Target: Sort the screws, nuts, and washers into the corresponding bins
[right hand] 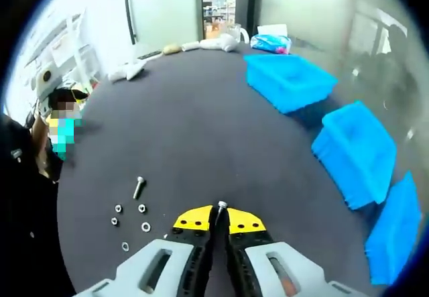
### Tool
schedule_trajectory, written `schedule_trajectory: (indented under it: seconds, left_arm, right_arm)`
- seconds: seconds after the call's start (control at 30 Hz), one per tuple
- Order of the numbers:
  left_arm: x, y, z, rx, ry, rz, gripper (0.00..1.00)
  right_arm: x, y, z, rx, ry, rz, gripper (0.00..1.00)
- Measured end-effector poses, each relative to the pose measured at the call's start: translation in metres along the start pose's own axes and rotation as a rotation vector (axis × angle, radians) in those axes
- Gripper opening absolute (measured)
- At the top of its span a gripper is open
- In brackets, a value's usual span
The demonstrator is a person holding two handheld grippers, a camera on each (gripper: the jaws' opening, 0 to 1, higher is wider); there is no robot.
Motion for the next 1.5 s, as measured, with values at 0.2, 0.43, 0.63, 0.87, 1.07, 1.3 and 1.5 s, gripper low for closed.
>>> schedule_trajectory:
  seconds: [0.2,0.43,0.63,0.87,1.07,1.3,1.5]
  left_arm:
    - [-0.001,-0.001,0.0,-0.003,0.0,0.0,0.47]
    - [-0.001,-0.002,0.001,-0.001,0.002,0.002,0.47]
    - [-0.001,-0.004,-0.001,0.004,-0.005,0.01,0.47]
    - [-0.002,-0.004,0.0,0.005,-0.004,0.009,0.47]
    - [-0.003,-0.006,0.001,0.007,-0.004,0.017,0.47]
    - [-0.005,-0.009,0.004,0.007,-0.002,0.023,0.47]
    - [-0.006,-0.013,0.006,0.005,-0.003,0.034,0.47]
  right_arm:
    - [0.0,-0.001,-0.003,0.056,0.017,-0.01,0.01]
    - [0.003,0.0,-0.003,0.032,0.008,0.004,0.01]
    - [0.008,-0.002,-0.007,0.022,0.009,0.046,0.01]
    - [0.026,-0.008,-0.014,-0.001,0.025,0.143,0.01]
    - [0.052,-0.008,-0.018,-0.039,0.057,0.253,0.01]
    - [0.09,-0.007,-0.026,-0.06,0.13,0.398,0.01]
    - [0.12,0.001,-0.036,-0.071,0.198,0.497,0.01]
Point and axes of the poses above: the point that each gripper's makers call its tool centre point, and the gripper's own axes: x roughly backward along the fingers, z roughly to its right, y roughly out of its underside, the point moved 4 cm from there along x, roughly backward along the fingers, and after that the axes turned 6 degrees about z, right-handed, at the moved point
